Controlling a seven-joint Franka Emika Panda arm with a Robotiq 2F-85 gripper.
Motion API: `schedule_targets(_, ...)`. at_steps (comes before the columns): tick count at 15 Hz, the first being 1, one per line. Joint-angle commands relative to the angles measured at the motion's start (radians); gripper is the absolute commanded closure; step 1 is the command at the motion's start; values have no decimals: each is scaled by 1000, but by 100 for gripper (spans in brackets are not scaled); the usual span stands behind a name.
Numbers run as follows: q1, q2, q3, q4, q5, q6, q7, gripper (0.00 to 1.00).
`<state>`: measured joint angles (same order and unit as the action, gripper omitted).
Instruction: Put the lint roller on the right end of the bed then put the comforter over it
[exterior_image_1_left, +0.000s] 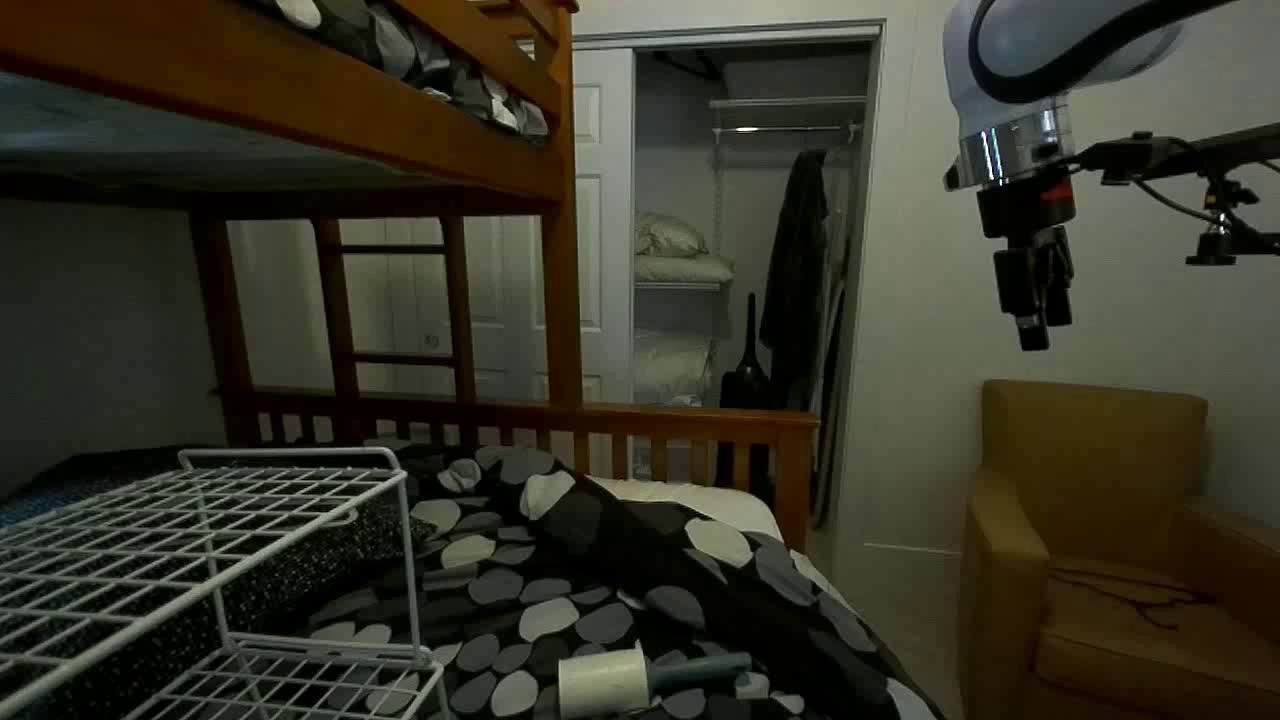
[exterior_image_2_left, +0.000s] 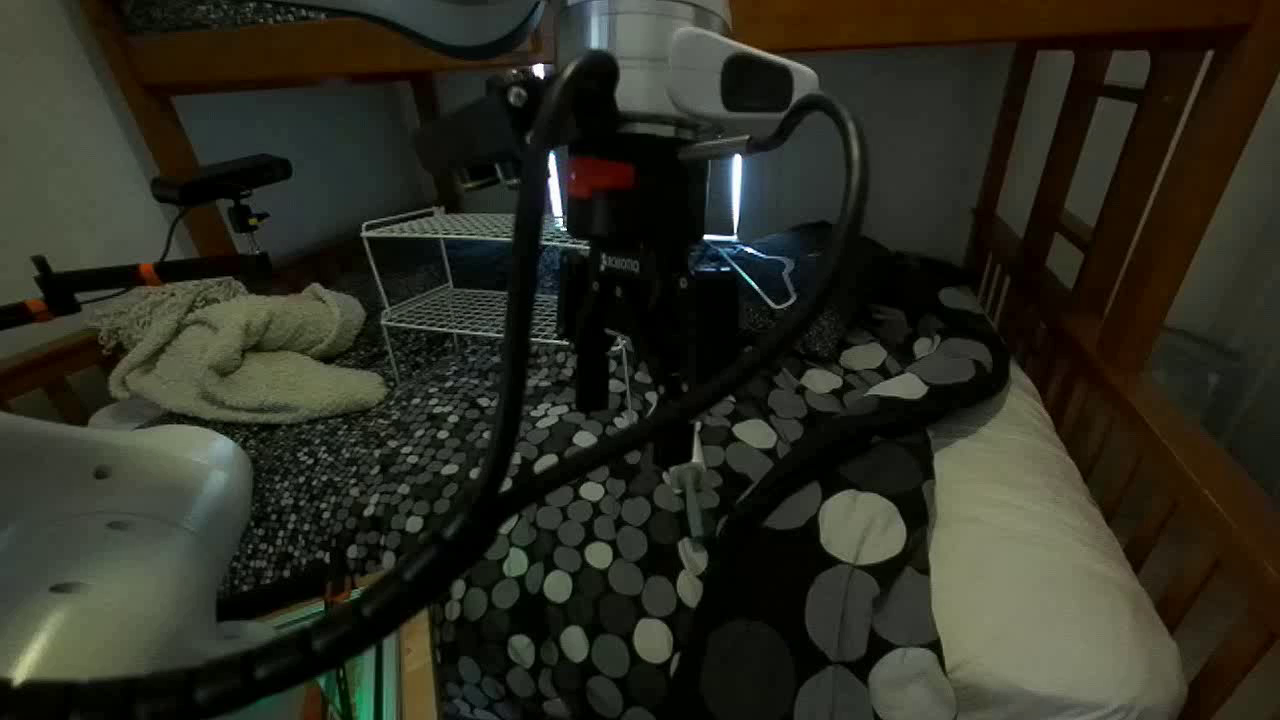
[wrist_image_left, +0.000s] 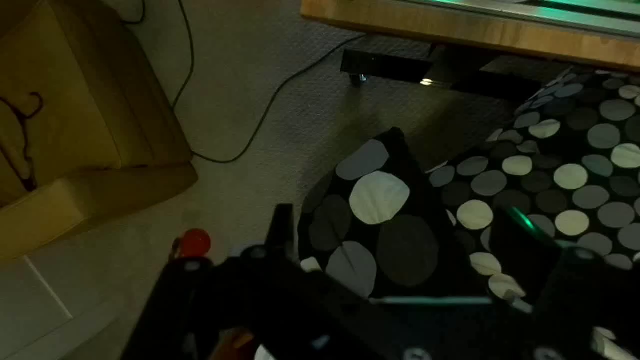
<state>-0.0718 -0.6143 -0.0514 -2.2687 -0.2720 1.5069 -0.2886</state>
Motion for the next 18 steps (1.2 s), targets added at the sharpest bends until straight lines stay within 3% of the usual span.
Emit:
schedule_targets(1, 28, 1, -20, 4, -10, -7, 12, 0)
schedule_targets(7, 28, 1, -20, 4, -10, -7, 12, 0)
schedule_targets(13, 117, 186, 3, 92, 18, 152, -65, 0)
schedule_targets(18, 194, 372, 25, 146, 110, 221, -203, 0)
